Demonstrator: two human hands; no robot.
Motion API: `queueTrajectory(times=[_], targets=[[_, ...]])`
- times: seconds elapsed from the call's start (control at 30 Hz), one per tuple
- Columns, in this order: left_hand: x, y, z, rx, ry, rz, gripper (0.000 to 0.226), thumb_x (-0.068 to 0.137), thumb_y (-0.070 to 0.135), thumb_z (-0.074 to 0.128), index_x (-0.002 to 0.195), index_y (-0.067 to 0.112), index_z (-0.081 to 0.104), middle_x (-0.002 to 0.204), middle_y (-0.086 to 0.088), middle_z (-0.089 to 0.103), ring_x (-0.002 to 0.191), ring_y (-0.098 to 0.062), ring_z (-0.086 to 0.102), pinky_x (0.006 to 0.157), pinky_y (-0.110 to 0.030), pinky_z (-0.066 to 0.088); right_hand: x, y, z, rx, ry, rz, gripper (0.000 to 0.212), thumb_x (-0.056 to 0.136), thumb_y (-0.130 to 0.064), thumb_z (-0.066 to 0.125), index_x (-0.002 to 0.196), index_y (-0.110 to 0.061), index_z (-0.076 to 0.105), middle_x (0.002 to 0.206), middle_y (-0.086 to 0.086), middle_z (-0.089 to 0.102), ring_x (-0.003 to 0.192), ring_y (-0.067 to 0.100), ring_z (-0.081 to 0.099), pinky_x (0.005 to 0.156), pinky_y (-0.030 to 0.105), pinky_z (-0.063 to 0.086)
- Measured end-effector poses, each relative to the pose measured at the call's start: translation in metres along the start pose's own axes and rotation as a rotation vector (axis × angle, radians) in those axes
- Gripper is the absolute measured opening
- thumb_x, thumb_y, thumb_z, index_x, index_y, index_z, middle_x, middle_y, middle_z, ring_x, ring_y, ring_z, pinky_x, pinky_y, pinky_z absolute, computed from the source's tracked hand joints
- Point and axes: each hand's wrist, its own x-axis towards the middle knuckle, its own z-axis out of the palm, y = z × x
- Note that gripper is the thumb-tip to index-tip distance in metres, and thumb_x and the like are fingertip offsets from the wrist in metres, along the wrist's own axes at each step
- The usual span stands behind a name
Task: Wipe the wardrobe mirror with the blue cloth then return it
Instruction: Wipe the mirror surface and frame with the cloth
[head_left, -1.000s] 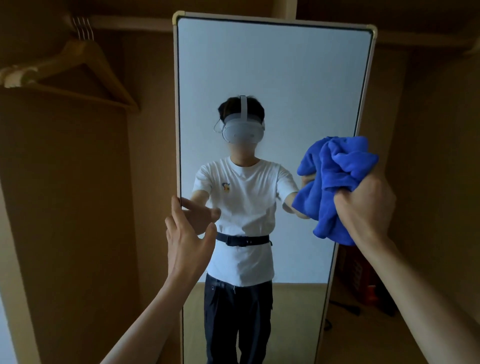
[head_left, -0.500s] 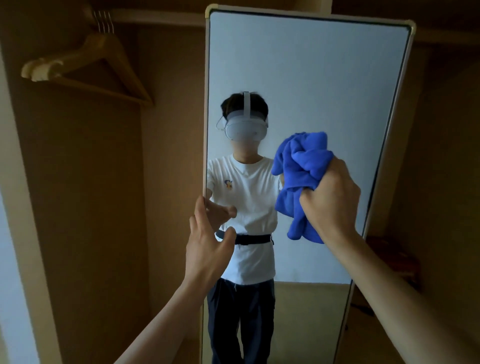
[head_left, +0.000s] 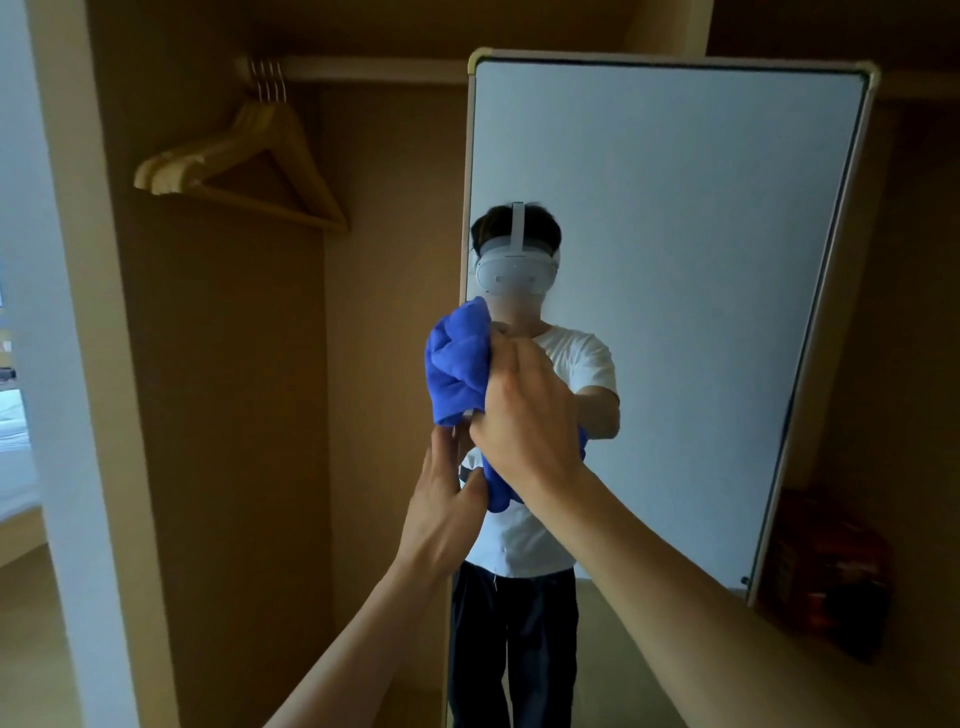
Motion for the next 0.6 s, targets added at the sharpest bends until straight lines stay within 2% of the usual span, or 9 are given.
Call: queueTrajectory(times=[0.03,0.1,0.13,0.2,0.27,0.33,0.47,0.6], targets=[[-0.001,0.0,-0.002,-0.001,-0.006,-0.001,0.065,0.094,0.019,0.045,0.122,0.075,0.028,0.141,0.024,0.054,0.113,0.009,0.057,0.099,-0.036,0.044,-0.001,0.001,-0.001,-0.021,-0.009,-0.041,0.038,0.075,-0.007,0.064,0.113,-0.002,0.061,0.095,0.014,0.062,0.084,0.031,0.062,0.071,0.04,0.052],[0.0,-0.001,-0.005,-0.016,-0.007,-0.011,0.06,0.097,0.018,0.044,0.139,0.059,0.031,0.141,0.018,0.056,0.111,0.01,0.058,0.098,-0.035,0.042,0.001,0.005,-0.005,-0.112,-0.119,-0.152,0.034,0.084,-0.015,0.053,0.117,-0.01,0.056,0.104,0.01,0.061,0.096,0.029,0.059,0.084,0.041,0.049],[0.001,-0.002,-0.006,-0.028,-0.011,-0.023,0.059,0.098,0.017,0.045,0.144,0.052,0.031,0.142,0.016,0.054,0.116,0.005,0.057,0.098,-0.034,0.041,0.002,0.009,-0.009,-0.15,-0.18,-0.209,0.032,0.087,-0.018,0.048,0.118,-0.014,0.054,0.107,0.008,0.06,0.101,0.028,0.057,0.089,0.041,0.047],[0.001,-0.005,-0.008,-0.042,-0.036,-0.024,0.058,0.101,0.016,0.045,0.148,0.046,0.031,0.145,0.019,0.051,0.13,-0.005,0.05,0.1,-0.032,0.039,0.006,0.017,-0.02,-0.191,-0.213,-0.288,0.026,0.088,-0.018,0.046,0.112,-0.017,0.055,0.105,0.006,0.06,0.099,0.028,0.056,0.088,0.044,0.046],[-0.003,-0.007,-0.011,-0.072,-0.069,-0.016,0.06,0.103,0.016,0.043,0.151,0.048,0.028,0.141,0.032,0.047,0.135,0.002,0.042,0.103,-0.029,0.033,0.011,0.022,-0.032,-0.23,-0.172,-0.338,0.02,0.084,-0.013,0.048,0.1,-0.014,0.059,0.096,0.007,0.062,0.089,0.029,0.056,0.08,0.047,0.047],[-0.005,-0.01,-0.012,-0.108,-0.078,-0.035,0.061,0.104,0.02,0.042,0.153,0.052,0.026,0.134,0.042,0.044,0.137,0.004,0.039,0.107,-0.029,0.032,0.015,0.029,-0.038,-0.262,-0.118,-0.346,0.02,0.082,-0.011,0.049,0.097,-0.012,0.062,0.092,0.007,0.064,0.084,0.029,0.056,0.075,0.046,0.048],[-0.005,-0.021,-0.014,-0.189,-0.063,-0.072,0.056,0.091,0.039,0.038,0.143,0.061,0.036,0.145,0.024,0.054,0.135,-0.006,0.05,0.116,-0.046,0.039,0.006,0.029,-0.026,-0.354,-0.122,-0.363,0.033,0.082,-0.011,0.042,0.109,-0.014,0.06,0.098,0.007,0.062,0.088,0.029,0.053,0.075,0.043,0.043],[-0.002,-0.029,-0.012,-0.21,-0.049,-0.076,0.055,0.09,0.038,0.036,0.142,0.053,0.044,0.137,0.02,0.062,0.13,-0.006,0.055,0.113,-0.048,0.042,-0.017,0.032,-0.003,-0.35,-0.134,-0.36,0.033,0.076,-0.009,0.054,0.109,-0.016,0.059,0.101,0.008,0.061,0.093,0.031,0.052,0.081,0.042,0.038]])
